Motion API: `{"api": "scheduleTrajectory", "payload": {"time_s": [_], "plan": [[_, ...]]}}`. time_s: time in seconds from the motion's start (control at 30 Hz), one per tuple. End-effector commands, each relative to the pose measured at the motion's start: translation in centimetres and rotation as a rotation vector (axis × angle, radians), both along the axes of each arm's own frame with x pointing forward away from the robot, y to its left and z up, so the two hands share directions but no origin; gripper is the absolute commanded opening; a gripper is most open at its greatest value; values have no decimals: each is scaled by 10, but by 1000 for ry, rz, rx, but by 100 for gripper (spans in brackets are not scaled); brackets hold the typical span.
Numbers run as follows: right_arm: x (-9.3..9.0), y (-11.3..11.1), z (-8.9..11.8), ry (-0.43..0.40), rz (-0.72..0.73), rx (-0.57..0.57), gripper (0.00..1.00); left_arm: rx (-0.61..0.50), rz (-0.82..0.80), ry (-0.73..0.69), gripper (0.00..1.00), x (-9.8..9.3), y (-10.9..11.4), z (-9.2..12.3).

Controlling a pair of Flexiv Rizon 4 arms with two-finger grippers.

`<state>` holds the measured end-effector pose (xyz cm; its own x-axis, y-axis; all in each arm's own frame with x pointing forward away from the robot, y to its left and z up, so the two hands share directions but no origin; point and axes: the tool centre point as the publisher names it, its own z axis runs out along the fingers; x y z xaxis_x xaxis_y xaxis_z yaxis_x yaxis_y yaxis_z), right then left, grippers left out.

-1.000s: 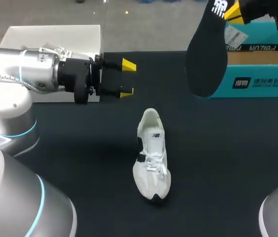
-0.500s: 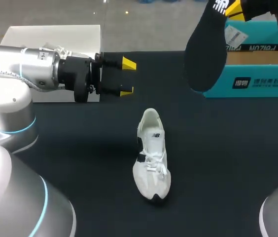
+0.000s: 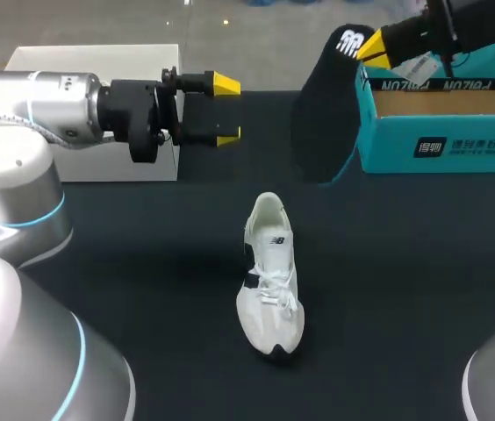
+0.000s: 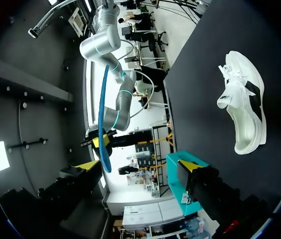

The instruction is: Take the shoe out of the shoebox, open the shoe tongue, remove and reinsert the insole, then place the shoe into the shoebox

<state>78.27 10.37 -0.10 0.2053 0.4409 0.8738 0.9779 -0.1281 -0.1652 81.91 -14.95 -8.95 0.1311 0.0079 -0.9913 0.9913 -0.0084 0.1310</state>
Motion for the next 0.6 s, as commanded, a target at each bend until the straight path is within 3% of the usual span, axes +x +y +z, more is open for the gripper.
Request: {"api": "scheduleTrajectory", "payload": {"time_s": [0.03,0.3,0.6], "plan": [[10,24,-5,7,39,-26,0,-9,13,3,100,2,-2,-1],[7,40,-18,16,79,-102,0,-33,59,18,100,10,2,-8],[5,40,-10,14,76,-140,0,-39,50,33,100,11,4,-10]]}}
